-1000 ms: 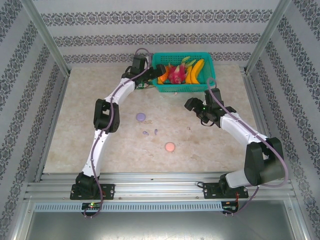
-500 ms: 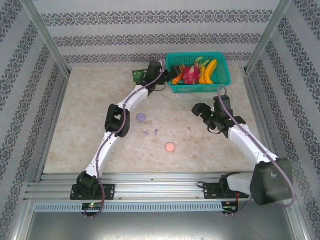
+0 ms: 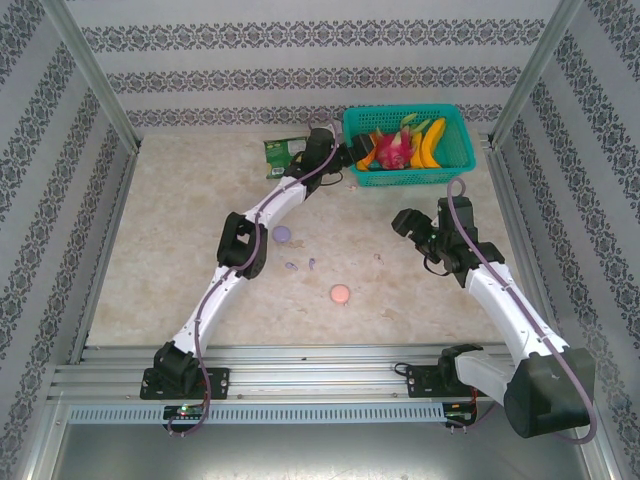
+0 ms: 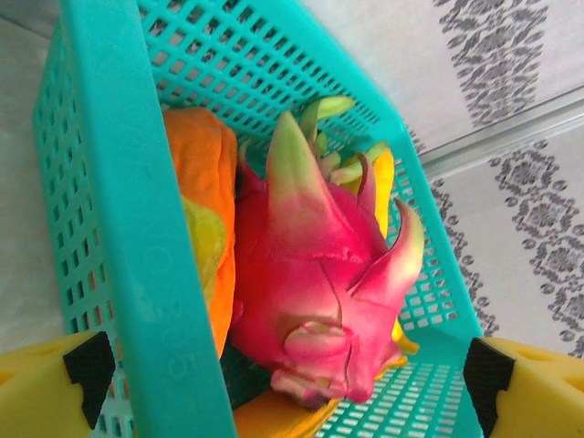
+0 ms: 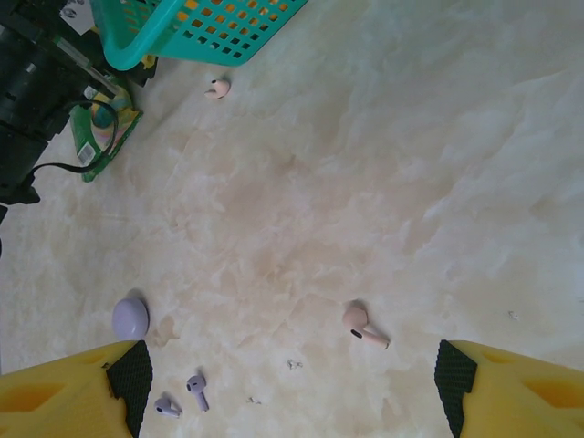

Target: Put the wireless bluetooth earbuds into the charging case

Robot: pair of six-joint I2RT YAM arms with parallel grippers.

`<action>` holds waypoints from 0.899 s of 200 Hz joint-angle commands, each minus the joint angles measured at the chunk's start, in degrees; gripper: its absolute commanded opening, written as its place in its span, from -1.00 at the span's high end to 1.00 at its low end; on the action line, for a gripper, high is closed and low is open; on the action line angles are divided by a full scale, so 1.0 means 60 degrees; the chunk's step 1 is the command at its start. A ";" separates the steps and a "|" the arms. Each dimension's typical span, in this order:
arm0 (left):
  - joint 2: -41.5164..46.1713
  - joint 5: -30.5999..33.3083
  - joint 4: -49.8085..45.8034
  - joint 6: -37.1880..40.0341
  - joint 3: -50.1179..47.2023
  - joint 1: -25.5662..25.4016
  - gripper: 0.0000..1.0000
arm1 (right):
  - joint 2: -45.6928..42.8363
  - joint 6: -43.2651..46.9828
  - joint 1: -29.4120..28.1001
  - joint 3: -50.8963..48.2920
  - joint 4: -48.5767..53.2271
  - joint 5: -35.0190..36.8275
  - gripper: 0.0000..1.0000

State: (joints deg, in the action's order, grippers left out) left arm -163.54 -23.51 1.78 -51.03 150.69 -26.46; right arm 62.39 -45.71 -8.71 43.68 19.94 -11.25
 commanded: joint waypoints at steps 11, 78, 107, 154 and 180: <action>0.1864 -0.0433 -0.0959 0.1096 -0.1288 0.0210 -1.00 | 0.0074 0.0428 0.0089 -0.0073 -0.0200 0.0110 -0.66; 0.2346 -0.0670 -0.1352 0.1848 -0.2420 0.0310 -1.00 | 0.0587 0.0573 0.0090 0.0093 -0.0411 -0.0041 -0.66; 0.1820 -0.0899 -0.0981 0.1461 -0.1828 0.0305 -1.00 | 0.0525 0.0566 0.0090 0.0004 -0.0370 0.0006 -0.67; 0.0618 -0.1128 0.0901 0.0050 -0.0493 0.0146 -1.00 | 0.0175 0.0482 0.0093 -0.0360 -0.0175 0.0035 -0.67; -0.0091 -0.0609 0.1570 -0.0388 0.0471 -0.0139 -1.00 | -0.0109 0.0398 0.0090 -0.0634 -0.0008 0.0033 -0.66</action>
State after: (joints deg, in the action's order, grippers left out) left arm -161.21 -28.56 3.14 -48.84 147.92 -25.45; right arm 63.79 -43.29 -8.71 41.54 18.70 -11.33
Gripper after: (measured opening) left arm 0.999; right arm 0.832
